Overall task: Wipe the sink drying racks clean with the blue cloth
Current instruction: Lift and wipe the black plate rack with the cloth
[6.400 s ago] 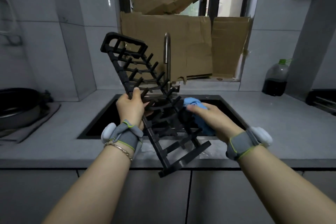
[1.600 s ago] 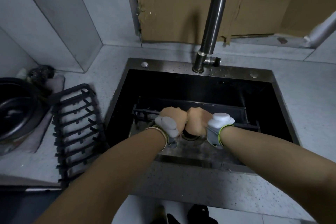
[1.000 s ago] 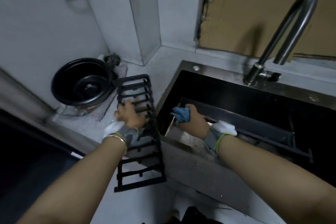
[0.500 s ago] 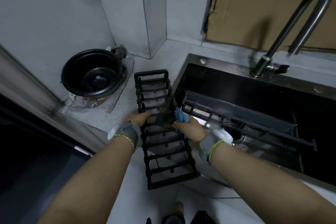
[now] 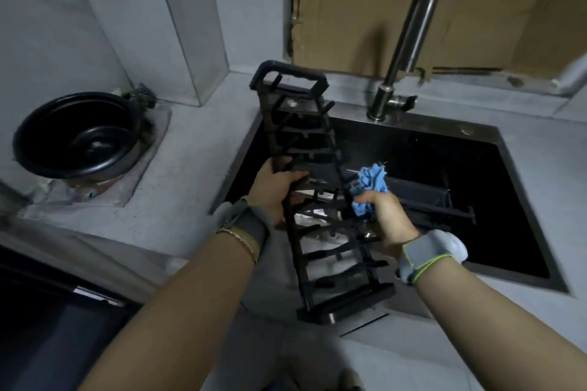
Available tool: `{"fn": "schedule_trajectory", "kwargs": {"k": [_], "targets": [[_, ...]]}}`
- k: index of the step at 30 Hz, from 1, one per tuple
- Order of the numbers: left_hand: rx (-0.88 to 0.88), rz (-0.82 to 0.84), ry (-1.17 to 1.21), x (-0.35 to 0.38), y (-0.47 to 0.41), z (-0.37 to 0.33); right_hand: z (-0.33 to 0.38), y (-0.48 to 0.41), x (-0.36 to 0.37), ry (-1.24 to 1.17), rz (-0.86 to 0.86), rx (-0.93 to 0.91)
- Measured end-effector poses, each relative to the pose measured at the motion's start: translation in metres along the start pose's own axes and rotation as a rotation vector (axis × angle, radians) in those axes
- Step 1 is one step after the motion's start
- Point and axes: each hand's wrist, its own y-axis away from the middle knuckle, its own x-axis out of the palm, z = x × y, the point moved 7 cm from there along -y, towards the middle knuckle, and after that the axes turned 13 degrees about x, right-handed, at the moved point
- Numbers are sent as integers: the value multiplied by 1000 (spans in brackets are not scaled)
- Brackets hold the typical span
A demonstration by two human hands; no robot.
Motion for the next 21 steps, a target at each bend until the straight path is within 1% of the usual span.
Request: {"fn": "schedule_trajectory", "kwargs": {"k": [2, 4, 6, 8, 9, 12, 13, 15, 16, 17, 19, 21], "targets": [[57, 91, 77, 31, 11, 7, 3, 4, -30, -31, -5, -64], [89, 190, 141, 54, 21, 10, 8, 2, -44, -71, 22, -132], [79, 300, 189, 79, 35, 24, 4, -1, -65, -79, -2, -205], [81, 366, 244, 97, 46, 36, -1, 2, -84, -63, -44, -267], [81, 366, 251, 101, 45, 32, 4, 4, -87, -53, -68, -283], [145, 363, 209, 112, 64, 42, 1, 23, -113, 34, -184, -456], [131, 344, 197, 115, 61, 40, 6, 25, -113, 81, -216, -470], [166, 377, 201, 109, 91, 52, -15, 66, -121, 104, -298, -620], [162, 379, 210, 111, 89, 51, -11, 72, -123, 86, -347, -674], [180, 373, 205, 105, 104, 55, -24, 97, -129, 70, -411, -747], [194, 362, 204, 91, 145, 61, -50, 148, -135, 68, -542, -838], [238, 340, 176, 84, 168, 65, -64, 179, -131, 64, -530, -906]]}}
